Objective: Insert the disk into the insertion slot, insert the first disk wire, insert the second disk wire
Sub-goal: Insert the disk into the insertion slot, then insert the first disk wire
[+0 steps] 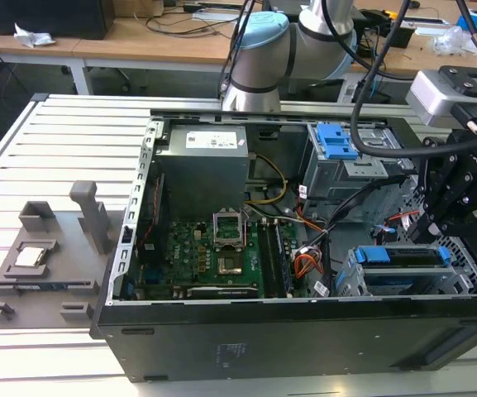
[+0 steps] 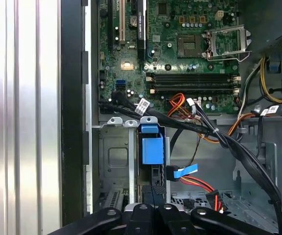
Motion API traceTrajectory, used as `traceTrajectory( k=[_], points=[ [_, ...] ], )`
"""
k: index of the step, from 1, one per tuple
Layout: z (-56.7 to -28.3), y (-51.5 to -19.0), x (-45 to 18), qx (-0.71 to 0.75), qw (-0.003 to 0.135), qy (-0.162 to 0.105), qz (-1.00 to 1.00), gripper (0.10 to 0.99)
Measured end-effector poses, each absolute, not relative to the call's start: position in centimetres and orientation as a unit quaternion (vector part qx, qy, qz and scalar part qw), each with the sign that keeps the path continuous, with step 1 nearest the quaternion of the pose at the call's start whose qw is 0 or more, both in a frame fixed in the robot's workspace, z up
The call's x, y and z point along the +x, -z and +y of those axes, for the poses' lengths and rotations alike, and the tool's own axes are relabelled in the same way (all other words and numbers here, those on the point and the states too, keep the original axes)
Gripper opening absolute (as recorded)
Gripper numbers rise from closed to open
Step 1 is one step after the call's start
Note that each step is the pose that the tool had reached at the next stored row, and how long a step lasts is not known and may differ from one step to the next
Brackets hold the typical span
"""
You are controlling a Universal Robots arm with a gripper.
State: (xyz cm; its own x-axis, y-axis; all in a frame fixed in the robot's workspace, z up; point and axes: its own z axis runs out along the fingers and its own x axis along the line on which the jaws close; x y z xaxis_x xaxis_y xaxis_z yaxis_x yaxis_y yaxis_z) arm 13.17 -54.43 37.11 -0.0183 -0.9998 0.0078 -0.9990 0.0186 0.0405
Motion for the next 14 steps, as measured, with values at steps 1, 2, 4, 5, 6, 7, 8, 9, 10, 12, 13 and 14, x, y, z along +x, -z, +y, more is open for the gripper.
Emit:
traceTrajectory(
  k=[1,2,4,5,6,7,8,9,10,12,13,14],
  points=[
    [-54.43,-37.11,13.18,0.7,0.017,0.012,-0.713,0.106],
    [-54.43,-37.11,13.18,0.7,0.017,0.012,-0.713,0.106],
    [-54.43,-37.11,13.19,0.7,0.017,0.012,-0.713,0.106],
    [-54.43,-37.11,13.2,0.7,0.017,0.012,-0.713,0.106],
    [-54.43,-37.11,13.2,0.7,0.017,0.012,-0.713,0.106],
    [-54.43,-37.11,13.2,0.7,0.017,0.012,-0.713,0.106],
    [-54.43,-37.11,13.2,0.7,0.017,0.012,-0.713,0.106],
    [-54.43,-37.11,13.21,0.7,0.017,0.012,-0.713,0.106],
    [-54.43,-37.11,13.21,0.7,0.017,0.012,-0.713,0.106],
    [-54.43,-37.11,13.21,0.7,0.017,0.012,-0.713,0.106],
    [-54.43,-37.11,13.21,0.7,0.017,0.012,-0.713,0.106],
    [-54.43,-37.11,13.21,0.7,0.017,0.012,-0.713,0.114]
  ],
)
